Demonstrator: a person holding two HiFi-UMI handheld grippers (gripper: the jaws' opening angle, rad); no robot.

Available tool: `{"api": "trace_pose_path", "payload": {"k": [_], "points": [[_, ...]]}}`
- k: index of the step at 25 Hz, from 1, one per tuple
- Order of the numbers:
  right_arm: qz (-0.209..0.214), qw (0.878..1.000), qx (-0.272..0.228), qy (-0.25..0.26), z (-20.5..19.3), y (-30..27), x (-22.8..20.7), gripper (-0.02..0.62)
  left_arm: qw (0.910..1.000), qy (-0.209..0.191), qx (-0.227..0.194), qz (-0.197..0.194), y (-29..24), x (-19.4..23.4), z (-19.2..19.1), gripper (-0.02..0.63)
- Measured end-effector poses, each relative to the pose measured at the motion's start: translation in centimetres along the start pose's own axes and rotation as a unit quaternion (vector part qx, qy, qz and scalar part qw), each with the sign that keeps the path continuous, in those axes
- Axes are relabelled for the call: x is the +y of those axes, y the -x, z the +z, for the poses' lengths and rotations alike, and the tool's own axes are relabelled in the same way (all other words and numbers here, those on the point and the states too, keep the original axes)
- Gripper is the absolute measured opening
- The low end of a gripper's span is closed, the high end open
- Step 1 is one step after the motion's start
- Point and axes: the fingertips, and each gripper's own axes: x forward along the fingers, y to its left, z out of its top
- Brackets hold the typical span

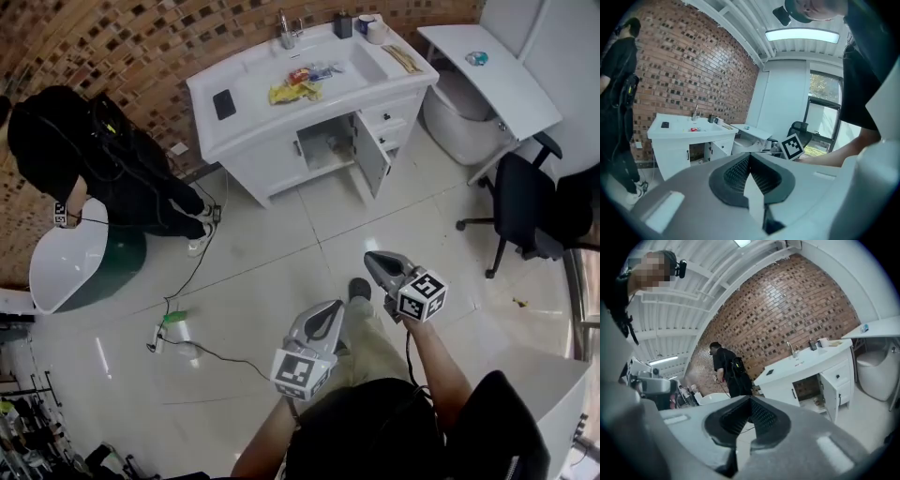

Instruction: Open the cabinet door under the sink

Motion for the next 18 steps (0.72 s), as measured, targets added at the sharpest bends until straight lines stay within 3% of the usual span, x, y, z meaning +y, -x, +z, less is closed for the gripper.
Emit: {"api": "trace_pose_path", "payload": {"k": [8,18], "points": [[0.053,0.993,0.009,0.1,2.2,8.2,14.2,-0.009,0.999,-0.007,-0.042,0.011,8.7,-5.0,0.0,0.017],[0.023,0.992,-0.035,0.122,3.4,17.3,20.6,-0.009,0.996,0.006,-0.087,0.018,12.6,-11.1,0.9,0.017]]}}
